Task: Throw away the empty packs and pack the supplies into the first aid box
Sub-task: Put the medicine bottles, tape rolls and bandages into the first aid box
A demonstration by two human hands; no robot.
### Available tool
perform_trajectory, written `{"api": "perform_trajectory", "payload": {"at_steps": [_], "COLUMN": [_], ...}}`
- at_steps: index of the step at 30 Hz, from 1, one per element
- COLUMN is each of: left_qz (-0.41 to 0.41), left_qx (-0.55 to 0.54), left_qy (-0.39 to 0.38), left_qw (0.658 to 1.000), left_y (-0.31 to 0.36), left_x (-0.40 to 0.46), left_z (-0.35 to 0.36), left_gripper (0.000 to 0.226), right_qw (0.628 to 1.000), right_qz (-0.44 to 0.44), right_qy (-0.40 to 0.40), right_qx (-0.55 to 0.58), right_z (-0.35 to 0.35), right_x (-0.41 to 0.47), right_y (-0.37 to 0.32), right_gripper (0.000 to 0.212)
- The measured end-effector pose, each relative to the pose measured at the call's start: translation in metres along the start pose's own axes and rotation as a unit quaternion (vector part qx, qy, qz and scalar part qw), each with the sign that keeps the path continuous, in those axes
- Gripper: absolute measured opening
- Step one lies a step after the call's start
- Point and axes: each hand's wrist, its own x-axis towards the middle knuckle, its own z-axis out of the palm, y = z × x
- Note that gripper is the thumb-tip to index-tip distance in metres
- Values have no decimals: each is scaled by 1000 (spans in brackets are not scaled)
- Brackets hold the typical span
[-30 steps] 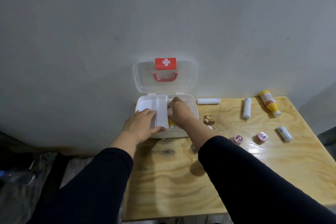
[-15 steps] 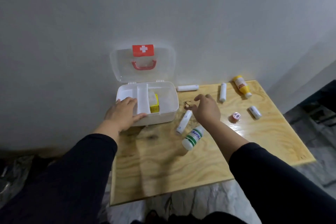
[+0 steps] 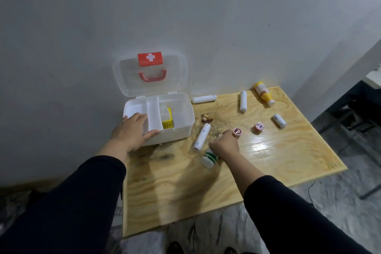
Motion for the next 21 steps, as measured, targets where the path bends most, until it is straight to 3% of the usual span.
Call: {"api": "perform_trajectory", "payload": {"at_steps": [5,14,21], "left_qz": [1,2,3], "left_qx": [-10,-27,7], "left_qy": [-7,-14,-25], "left_qw": [1000,1000,1000], "left_y": [-1,-7,4], "left_x": [1,3,-2], "left_z": [1,1,-7], "left_gripper": [80,81,69], "right_qw": [997,955,917], "right_qz": [-56,-267,-375], "right_qy": [29,125,109], "right_qx": [33,35,76], "right_z": [-13,-56,-29], "right_x": [-4,-16,-22], "right_y": [-16,-114,-151], "right_gripper": [55,58,55]}}
